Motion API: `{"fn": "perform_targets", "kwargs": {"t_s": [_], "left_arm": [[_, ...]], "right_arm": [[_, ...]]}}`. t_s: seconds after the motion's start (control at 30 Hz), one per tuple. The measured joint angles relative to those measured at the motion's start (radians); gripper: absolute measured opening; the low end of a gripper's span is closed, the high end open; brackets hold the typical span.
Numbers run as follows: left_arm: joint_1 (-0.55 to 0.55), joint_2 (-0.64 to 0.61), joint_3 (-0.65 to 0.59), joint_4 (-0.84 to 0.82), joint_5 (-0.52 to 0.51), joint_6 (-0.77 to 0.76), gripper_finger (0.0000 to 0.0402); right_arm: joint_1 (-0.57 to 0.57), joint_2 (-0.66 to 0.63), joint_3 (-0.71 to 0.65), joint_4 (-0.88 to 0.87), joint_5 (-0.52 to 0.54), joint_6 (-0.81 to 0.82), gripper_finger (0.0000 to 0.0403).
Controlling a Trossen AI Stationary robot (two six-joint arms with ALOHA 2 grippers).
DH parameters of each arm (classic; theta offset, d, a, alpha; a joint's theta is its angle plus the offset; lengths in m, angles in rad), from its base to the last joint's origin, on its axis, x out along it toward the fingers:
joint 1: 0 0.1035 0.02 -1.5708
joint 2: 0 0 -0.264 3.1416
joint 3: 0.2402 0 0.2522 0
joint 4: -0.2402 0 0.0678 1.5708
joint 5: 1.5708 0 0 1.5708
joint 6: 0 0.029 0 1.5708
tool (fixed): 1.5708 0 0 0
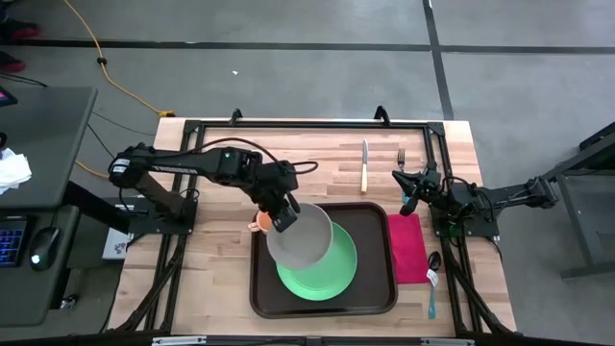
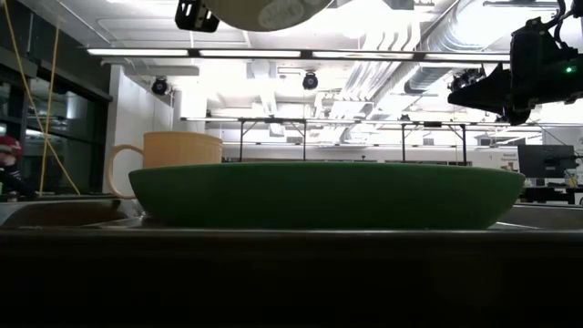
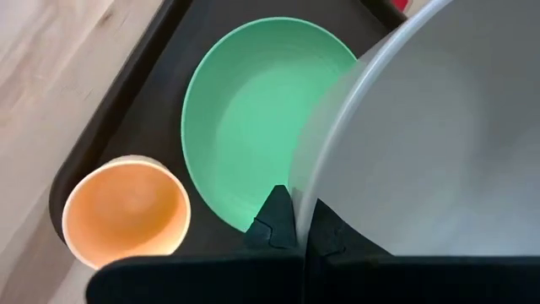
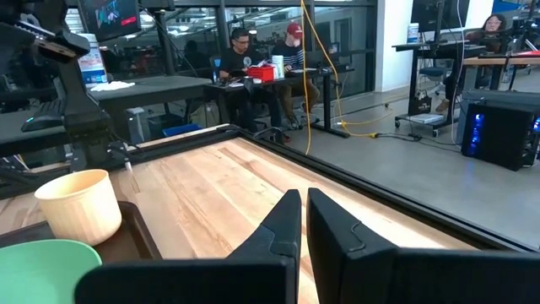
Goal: Set up tray
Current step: Put the white bowl on the green plate on the brown serving tray
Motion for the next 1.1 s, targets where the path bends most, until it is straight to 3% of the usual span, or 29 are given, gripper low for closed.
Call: {"fn": "perform_targets", "kwargs": {"t_s": [1.1], "left_arm": [[0.0, 0.258, -0.001, 0.098, -0.011, 0.06, 0.0016]], "right_arm": [[0.0, 0.043, 0.0, 0.0, 0.005, 0.008, 0.0]]}}
